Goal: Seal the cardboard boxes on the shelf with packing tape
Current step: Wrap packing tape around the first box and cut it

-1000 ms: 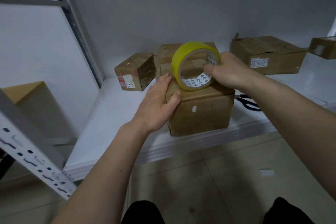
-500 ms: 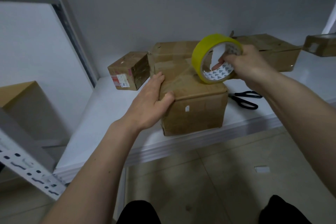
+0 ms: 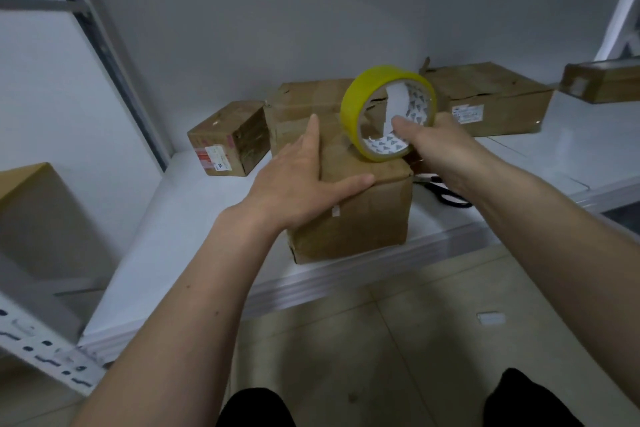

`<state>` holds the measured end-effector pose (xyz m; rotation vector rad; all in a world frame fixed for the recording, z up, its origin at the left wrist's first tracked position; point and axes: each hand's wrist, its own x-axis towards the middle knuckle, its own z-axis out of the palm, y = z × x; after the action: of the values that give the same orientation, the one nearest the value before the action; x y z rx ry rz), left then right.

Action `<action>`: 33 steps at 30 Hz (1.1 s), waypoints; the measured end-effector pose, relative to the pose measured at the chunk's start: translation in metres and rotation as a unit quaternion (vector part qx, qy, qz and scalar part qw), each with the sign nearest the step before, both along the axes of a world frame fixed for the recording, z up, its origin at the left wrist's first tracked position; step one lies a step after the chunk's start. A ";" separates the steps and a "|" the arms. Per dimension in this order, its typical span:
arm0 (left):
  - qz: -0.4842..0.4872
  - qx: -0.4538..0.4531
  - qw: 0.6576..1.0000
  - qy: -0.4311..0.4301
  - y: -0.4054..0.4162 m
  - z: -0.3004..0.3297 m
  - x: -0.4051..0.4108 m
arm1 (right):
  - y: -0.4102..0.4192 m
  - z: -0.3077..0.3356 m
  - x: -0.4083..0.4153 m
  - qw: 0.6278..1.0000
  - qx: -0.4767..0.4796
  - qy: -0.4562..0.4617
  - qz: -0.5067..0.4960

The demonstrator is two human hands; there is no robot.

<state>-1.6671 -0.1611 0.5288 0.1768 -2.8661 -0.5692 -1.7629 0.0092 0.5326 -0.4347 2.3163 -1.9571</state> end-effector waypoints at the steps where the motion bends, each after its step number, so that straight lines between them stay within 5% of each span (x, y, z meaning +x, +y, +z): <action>1: -0.002 0.006 1.000 0.003 0.001 0.000 0.000 | 0.001 0.006 -0.001 1.000 0.008 0.000 -0.006; 5: 0.007 0.023 1.000 0.020 0.001 -0.001 0.001 | 0.006 0.025 0.000 1.000 0.030 -0.003 0.009; 18: 0.013 0.020 1.000 0.003 0.005 0.000 0.000 | 0.024 0.009 -0.006 0.966 -0.175 -0.186 0.029; 33: 0.016 0.001 1.000 0.009 0.002 -0.003 -0.002 | 0.030 0.007 -0.015 0.969 -0.160 -0.184 0.036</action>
<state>-1.6692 -0.1594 0.5258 0.2173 -2.8407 -0.5653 -1.7774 0.0397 0.5392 -0.1497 1.7487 -2.1632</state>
